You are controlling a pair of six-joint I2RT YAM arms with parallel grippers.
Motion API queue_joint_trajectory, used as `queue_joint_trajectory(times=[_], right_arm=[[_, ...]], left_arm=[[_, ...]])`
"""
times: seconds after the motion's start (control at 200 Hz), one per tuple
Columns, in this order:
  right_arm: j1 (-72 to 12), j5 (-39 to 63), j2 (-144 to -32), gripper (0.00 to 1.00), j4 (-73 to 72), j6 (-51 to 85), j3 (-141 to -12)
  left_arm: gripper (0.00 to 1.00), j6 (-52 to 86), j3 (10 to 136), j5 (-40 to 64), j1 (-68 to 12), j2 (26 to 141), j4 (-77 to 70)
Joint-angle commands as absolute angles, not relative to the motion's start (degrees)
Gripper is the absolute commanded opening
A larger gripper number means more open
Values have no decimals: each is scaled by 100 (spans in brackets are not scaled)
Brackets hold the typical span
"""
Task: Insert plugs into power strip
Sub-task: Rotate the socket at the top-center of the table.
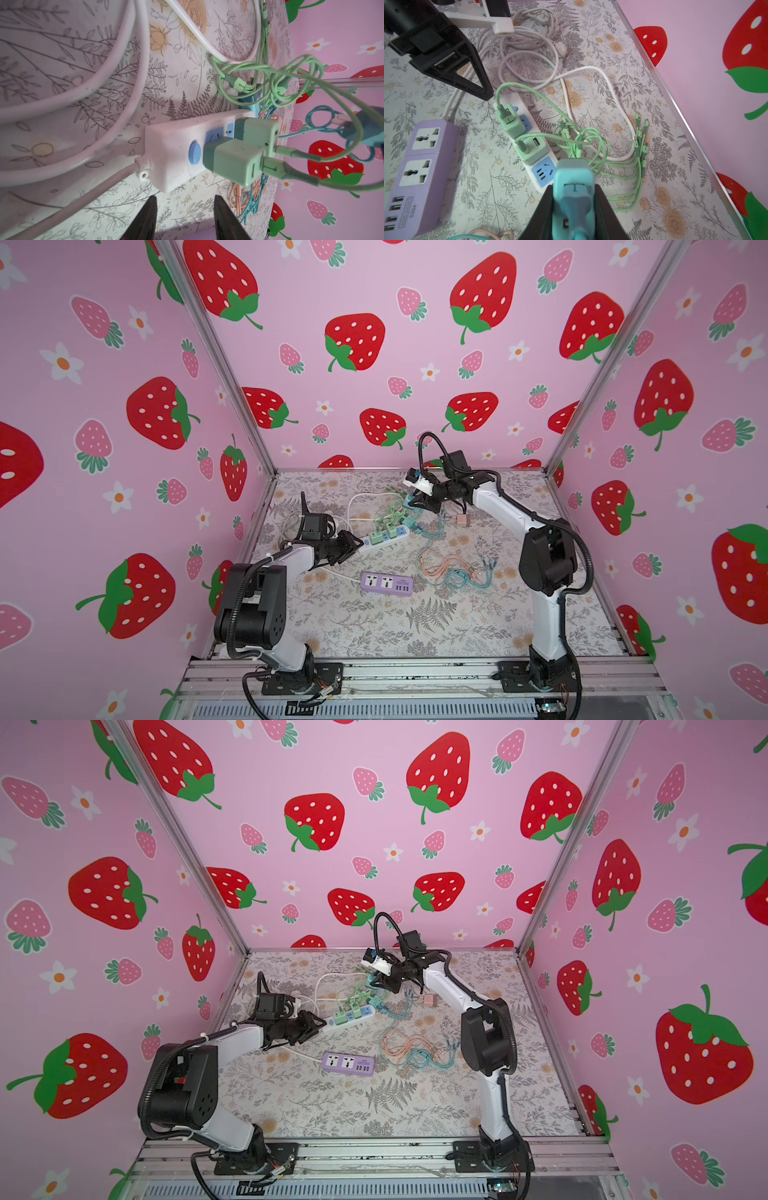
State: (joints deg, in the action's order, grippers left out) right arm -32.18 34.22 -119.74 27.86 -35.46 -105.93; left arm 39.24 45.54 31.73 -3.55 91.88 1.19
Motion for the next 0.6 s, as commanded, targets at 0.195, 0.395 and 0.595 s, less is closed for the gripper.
queue_joint_trajectory(times=[0.195,0.395,0.595], right_arm=[[-3458,3614,-12319,1,3359,-4040,-10625],[-3542,3277,-12414,1,3338,-4047,-10491],[-3564,2777,-12352,0,2916,-3954,-10165]], left_arm=[[38,3924,4977,3176,-406,9613,-1],[34,3870,5056,3086,-417,9824,47],[33,3807,5179,3041,-425,10075,104]])
